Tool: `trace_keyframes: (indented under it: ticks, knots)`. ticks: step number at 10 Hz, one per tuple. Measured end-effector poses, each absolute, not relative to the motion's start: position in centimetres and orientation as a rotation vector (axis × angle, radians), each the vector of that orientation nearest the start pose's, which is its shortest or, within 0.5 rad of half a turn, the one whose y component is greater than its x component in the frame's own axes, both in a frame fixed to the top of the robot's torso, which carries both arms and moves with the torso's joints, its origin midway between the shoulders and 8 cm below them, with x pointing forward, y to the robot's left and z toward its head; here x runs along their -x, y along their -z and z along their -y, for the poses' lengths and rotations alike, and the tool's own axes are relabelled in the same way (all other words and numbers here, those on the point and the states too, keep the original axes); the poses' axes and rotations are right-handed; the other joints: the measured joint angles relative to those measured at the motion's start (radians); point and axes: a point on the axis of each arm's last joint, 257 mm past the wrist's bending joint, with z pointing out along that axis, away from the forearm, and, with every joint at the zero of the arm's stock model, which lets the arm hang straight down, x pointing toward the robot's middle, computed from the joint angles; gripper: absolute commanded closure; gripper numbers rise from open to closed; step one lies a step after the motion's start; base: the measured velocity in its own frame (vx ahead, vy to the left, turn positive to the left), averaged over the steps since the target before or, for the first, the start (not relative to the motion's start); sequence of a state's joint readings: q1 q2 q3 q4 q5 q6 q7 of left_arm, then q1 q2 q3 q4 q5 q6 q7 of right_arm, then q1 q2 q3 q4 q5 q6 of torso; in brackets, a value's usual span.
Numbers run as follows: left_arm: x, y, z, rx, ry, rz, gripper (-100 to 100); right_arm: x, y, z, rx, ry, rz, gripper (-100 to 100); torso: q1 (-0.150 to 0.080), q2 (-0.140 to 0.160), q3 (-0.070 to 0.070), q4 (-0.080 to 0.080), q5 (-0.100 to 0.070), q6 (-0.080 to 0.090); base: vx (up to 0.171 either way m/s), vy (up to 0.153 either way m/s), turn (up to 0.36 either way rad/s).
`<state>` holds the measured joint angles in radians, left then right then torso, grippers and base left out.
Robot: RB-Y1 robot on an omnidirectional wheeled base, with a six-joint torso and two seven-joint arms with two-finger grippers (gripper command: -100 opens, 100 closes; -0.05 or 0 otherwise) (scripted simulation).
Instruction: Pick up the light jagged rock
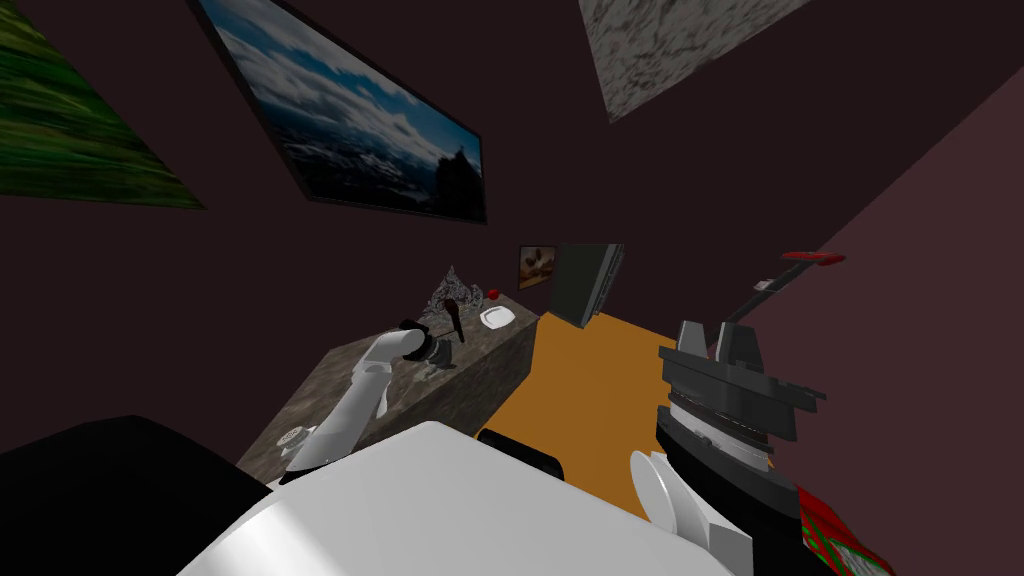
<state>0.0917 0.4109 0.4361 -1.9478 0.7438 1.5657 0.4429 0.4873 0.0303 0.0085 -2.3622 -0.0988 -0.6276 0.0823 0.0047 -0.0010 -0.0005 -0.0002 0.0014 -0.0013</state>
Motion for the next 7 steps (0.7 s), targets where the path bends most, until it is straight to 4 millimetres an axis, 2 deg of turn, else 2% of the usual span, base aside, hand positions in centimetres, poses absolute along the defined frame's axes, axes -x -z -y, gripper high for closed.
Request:
trace_keyframes:
  ticks: [3, 4, 5, 7]
  knots:
    - [-33.5, 32.4, -37.8, 2.768, 0.706, -1.302, -100, -29.9, -8.4, 28.5, -0.538, -1.335, -0.385, 0, 0.002, 0.0, 0.0, 0.0, 0.0, 0.0, -0.009, 0.082, -0.038]
    - [-33.4, 32.4, -37.8, 2.774, 0.701, -1.301, 0, -29.9, -8.4, 28.5, -0.538, -1.335, -0.385, 0, -0.001, 0.0, 0.0, 0.0, 0.0, 0.0, -0.001, 0.009, 0.001]
    - [-33.4, 32.4, -37.8, 2.773, 0.702, -1.301, -100, -29.9, -8.4, 28.5, -0.538, -1.335, -0.385, 0, -0.003, 0.0, 0.0, 0.0, -0.001, 0.0, 0.001, -0.004, -0.027]
    - [-33.7, 33.3, -37.8, 2.776, 0.701, -1.295, -100, -29.9, -8.4, 28.5, -0.538, -1.335, -0.385, 0, -0.005, -0.001, 0.0, 0.0, -0.001, 0.0, 0.001, -0.012, -0.021]
